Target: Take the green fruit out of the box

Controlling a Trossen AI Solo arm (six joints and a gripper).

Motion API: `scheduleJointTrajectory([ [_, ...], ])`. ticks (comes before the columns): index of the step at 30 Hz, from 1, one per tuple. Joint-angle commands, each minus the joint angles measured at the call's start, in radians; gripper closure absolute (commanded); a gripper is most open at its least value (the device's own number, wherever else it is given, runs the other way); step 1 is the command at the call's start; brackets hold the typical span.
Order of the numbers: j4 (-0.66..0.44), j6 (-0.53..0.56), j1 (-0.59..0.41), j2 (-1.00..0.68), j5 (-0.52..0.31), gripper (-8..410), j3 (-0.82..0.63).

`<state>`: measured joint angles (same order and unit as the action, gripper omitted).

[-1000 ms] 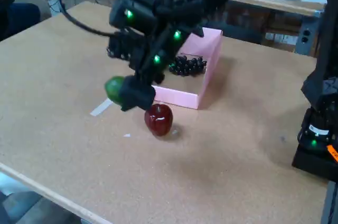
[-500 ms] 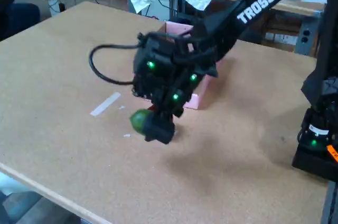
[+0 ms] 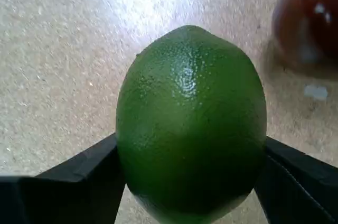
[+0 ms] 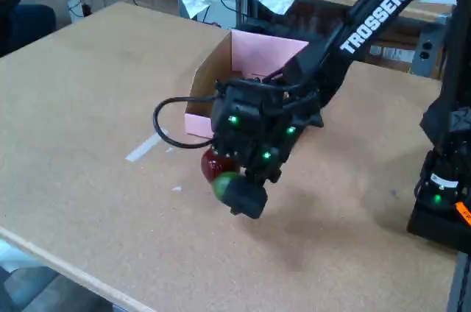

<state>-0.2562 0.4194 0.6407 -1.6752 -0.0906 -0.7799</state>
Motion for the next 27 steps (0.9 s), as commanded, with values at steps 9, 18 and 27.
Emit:
scheduleJointTrajectory([
  [9, -0.010, 0.028, 0.009, 0.000, 0.033, 268, 0.074],
  [18, -0.003, 0.030, 0.010, 0.000, 0.032, 268, 0.109],
  [27, 0.014, 0.031, 0.010, 0.000, 0.031, 240, 0.109],
])
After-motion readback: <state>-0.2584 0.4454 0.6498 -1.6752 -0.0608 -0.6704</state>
